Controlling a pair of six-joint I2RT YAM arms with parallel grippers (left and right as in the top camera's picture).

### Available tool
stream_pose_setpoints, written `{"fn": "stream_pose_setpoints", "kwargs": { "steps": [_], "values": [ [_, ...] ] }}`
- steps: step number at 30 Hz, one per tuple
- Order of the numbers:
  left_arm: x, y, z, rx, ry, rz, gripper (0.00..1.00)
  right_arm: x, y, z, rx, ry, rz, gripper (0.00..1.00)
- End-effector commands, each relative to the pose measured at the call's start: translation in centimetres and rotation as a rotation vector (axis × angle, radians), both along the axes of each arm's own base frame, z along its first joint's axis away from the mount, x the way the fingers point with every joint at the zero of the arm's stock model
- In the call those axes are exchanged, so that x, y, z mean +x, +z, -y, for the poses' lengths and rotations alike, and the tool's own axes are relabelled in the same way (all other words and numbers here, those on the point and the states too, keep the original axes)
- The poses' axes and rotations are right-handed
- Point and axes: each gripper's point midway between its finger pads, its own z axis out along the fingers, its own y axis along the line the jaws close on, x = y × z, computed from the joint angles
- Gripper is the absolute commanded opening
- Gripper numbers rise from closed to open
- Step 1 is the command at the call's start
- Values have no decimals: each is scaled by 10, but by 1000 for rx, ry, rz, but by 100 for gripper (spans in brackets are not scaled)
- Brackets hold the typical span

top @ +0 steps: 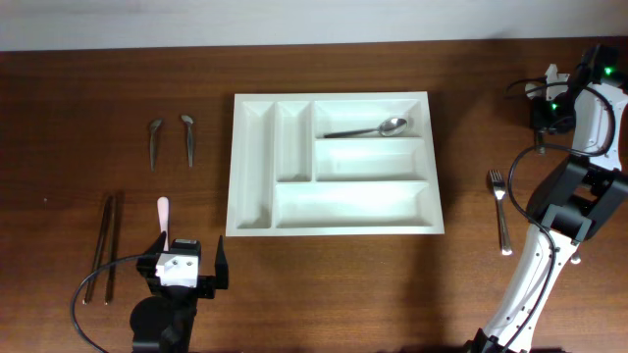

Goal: Pack container

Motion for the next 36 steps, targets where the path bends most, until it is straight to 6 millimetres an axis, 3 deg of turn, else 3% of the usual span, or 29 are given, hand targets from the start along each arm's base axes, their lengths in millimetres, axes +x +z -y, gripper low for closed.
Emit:
{"fn": "stream_pose_setpoints", "kwargs": {
  "steps": [1, 5, 15, 20, 26, 31, 36],
  "values": [
    [0, -1, -2, 11, 9, 2, 99, -9, -16, 3, -2, -16, -44, 15],
    [0, -1, -2, 11, 9, 2, 99, -7, -15, 5, -3, -39, -32, 5],
    [0, -1, -2, 11, 9, 2, 99, -1, -4, 4, 8, -115, -7, 4],
    [0, -1, -2, 11, 9, 2, 99, 10, 29, 3, 17, -217, 57, 4],
    [0, -1, -2, 11, 9, 2, 99, 28, 92, -11, 14, -275, 170, 4],
    [0, -1, -2, 11, 9, 2, 99, 31, 140, -42, 69, -388, 232, 4],
    [0, -1, -2, 11, 9, 2, 99, 27, 171, -85, 147, -492, 246, 4]
  ]
}}
